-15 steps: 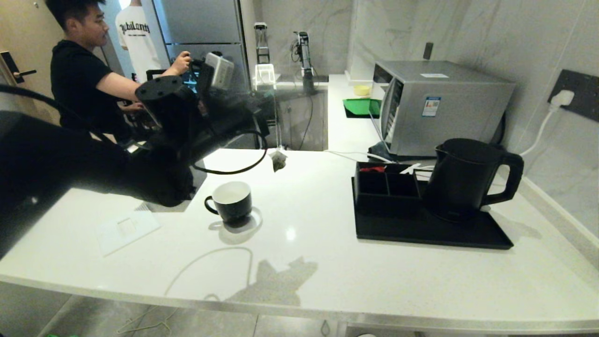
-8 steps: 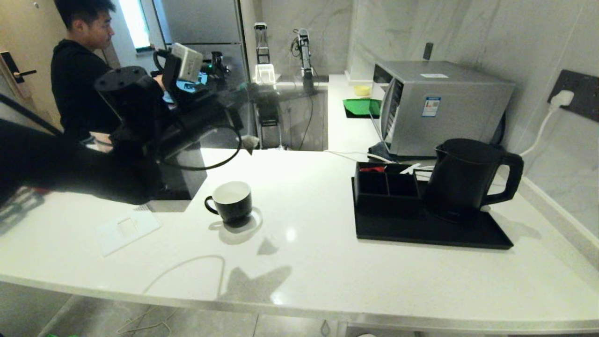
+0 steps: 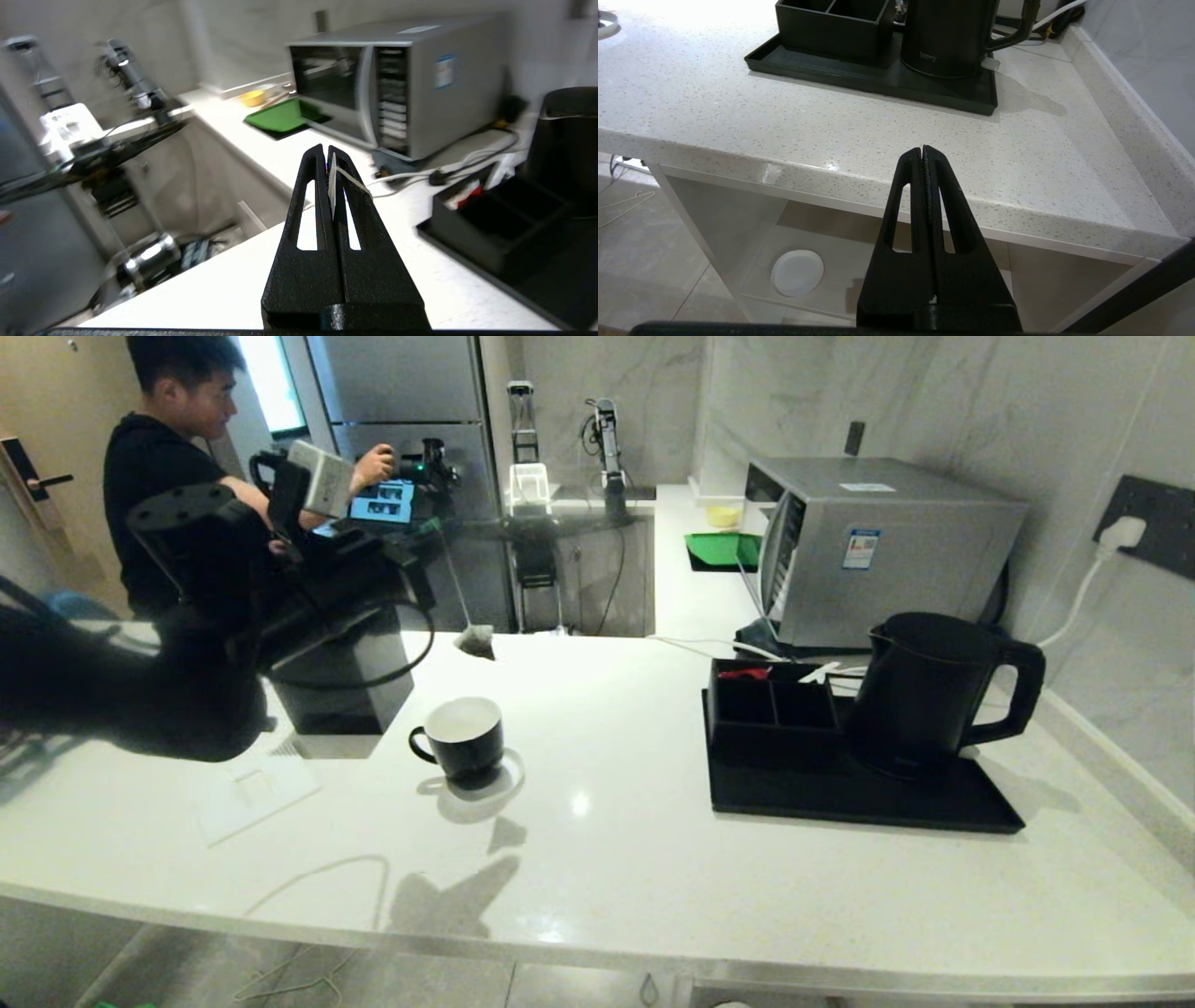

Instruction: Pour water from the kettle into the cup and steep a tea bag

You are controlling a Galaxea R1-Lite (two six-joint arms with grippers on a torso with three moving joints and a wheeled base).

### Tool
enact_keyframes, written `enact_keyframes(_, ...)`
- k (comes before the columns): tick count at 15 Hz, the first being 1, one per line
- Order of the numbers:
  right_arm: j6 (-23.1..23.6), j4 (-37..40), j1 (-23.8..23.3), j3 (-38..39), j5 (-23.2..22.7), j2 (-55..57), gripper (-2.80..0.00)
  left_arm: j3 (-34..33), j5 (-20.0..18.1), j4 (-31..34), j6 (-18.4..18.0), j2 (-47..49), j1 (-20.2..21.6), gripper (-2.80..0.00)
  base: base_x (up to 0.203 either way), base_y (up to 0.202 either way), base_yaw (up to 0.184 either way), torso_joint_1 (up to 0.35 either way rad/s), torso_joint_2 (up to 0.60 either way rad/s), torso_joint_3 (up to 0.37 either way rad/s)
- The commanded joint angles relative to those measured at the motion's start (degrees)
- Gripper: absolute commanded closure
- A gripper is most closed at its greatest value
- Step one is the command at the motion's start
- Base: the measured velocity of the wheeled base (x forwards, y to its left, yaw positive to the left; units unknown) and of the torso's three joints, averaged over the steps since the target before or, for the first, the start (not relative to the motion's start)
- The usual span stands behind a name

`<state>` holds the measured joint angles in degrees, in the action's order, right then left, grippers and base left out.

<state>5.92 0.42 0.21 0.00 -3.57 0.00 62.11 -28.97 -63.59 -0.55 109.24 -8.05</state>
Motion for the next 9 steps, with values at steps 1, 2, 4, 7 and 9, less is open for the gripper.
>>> enact_keyframes(1, 0.14, 0.01, -0.01, 0.00, -0.07, 0.00, 0.00, -0.51, 0.03, 1.04, -0.06, -1.65, 0.95, 0.00, 0.000, 0.000, 0.000, 0.000, 0.00, 0.000)
enact_keyframes(2, 0.07, 0.01, 0.06, 0.00, -0.10, 0.00, 0.00, -0.31, -0.01, 1.96, -0.13, -2.32, 1.59, 0.00, 0.000, 0.000, 0.000, 0.000, 0.00, 0.000)
enact_keyframes(4, 0.07, 0.01, -0.01, 0.00, -0.09, 0.00, 0.00, -0.22, -0.30, 3.32, -0.39, -3.10, 3.52, 0.00, 0.000, 0.000, 0.000, 0.000, 0.00, 0.000)
enact_keyframes(7, 0.13, 0.01, 0.00, 0.00, -0.03, 0.00, 0.00, -1.01, -0.73, 3.39, -0.42, -4.07, 5.77, 0.00, 0.000, 0.000, 0.000, 0.000, 0.00, 0.000)
enact_keyframes(9, 0.13, 0.01, 0.06, 0.00, -0.03, 0.00, 0.00, -3.68, -0.73, 2.90, -0.42, -4.60, 6.11, 0.00, 0.000, 0.000, 0.000, 0.000, 0.00, 0.000)
